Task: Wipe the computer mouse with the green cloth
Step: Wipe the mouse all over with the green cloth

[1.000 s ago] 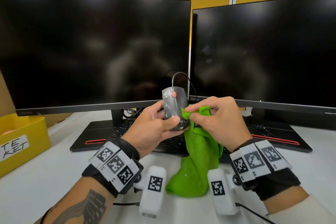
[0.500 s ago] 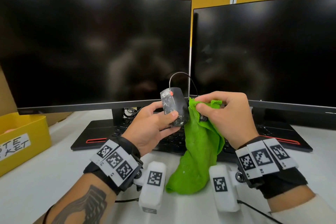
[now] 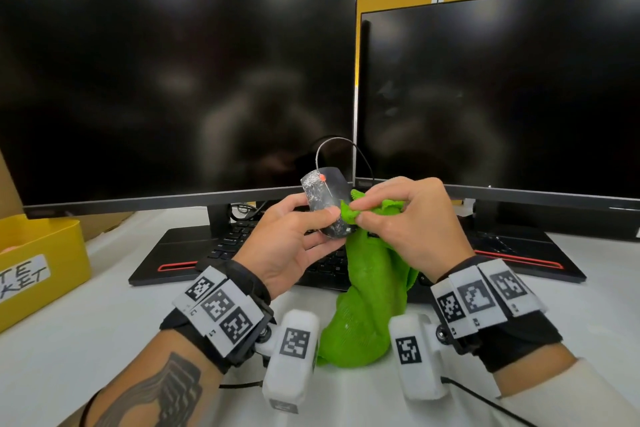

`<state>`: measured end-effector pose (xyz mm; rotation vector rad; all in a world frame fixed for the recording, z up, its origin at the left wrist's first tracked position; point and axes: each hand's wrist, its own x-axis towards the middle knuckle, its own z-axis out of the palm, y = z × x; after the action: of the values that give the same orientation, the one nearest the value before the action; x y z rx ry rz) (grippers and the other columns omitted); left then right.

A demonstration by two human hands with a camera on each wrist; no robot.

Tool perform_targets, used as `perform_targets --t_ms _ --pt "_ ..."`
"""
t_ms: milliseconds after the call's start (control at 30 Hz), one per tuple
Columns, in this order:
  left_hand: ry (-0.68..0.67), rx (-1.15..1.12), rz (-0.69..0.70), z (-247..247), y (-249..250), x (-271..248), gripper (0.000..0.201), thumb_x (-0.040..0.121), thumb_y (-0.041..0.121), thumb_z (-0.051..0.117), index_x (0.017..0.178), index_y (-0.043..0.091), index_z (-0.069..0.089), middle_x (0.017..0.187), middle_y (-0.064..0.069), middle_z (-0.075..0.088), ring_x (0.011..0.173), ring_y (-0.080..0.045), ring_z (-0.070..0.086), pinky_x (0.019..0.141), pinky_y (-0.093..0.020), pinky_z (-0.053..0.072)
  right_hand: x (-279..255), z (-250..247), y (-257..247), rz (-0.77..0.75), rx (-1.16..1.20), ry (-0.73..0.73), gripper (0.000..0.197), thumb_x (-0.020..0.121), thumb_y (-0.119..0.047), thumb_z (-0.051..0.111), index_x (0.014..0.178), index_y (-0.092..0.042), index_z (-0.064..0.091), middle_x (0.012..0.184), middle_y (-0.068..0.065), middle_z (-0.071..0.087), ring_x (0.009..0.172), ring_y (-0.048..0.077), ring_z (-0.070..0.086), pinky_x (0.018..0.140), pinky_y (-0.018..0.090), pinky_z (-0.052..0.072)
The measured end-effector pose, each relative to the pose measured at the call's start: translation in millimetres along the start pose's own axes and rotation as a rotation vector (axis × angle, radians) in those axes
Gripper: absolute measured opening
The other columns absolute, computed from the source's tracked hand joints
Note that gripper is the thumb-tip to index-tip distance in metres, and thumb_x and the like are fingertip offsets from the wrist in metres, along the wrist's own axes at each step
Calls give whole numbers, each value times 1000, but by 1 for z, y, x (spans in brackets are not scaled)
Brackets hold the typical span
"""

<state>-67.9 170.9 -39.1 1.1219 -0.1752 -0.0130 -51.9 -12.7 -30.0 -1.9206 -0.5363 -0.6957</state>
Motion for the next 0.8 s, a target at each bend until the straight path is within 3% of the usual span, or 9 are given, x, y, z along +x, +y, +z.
perform_targets --t_ms 133,300,400,500,567,633,733,800 --pt "31 -24 19 -2 3 1 41 96 0 67 136 0 61 123 -21 77 95 -30 79 85 -37 67 -4 3 1 9 -103 -86 21 71 -19 92 72 -37 83 92 -13 70 93 10 69 85 41 59" --pt "10 -38 48 -1 6 2 36 96 1 67 132 0 64 121 -20 78 100 -31 79 87 -37 66 -1 -5 1 43 -94 12 21 72 -19 91 69 -38 81 81 -10 76 75 12 73 79 40 61" --pt "33 -40 52 -4 7 2 35 95 -1 67 129 2 65 115 -17 80 94 -30 80 83 -36 67 0 -6 -2 71 -39 30 16 70 -19 90 73 -33 84 72 -4 79 67 23 75 71 45 64" --pt "31 -20 24 -5 6 2 32 95 -2 67 126 5 67 113 -17 80 89 -28 80 80 -35 67 2 -13 -2 56 4 114 17 72 -14 86 75 -30 83 72 -4 79 71 33 75 65 49 63" --pt "29 -13 13 -3 4 2 34 95 -2 66 129 3 66 118 -17 79 90 -29 80 82 -36 67 1 -14 -6 17 42 119 18 74 -10 87 77 -28 83 75 -4 79 73 28 74 66 42 61" --pt "26 -13 10 -2 2 2 37 96 -1 65 133 2 65 118 -17 79 90 -28 79 82 -36 67 -3 -8 -12 -26 78 24 18 73 -10 90 77 -27 84 81 -6 78 73 16 73 65 33 60" --pt "25 -1 18 -1 2 1 38 96 0 66 134 2 65 124 -20 76 93 -28 76 80 -34 66 -7 5 -12 -24 -43 -100 17 68 -19 94 72 -33 84 80 -8 74 75 11 71 69 33 60" --pt "29 -1 16 -1 2 1 39 96 -1 67 135 3 63 124 -22 76 94 -30 78 80 -35 67 -5 1 -7 9 -121 -48 23 68 -18 92 65 -37 80 71 -5 74 67 14 70 65 34 58"
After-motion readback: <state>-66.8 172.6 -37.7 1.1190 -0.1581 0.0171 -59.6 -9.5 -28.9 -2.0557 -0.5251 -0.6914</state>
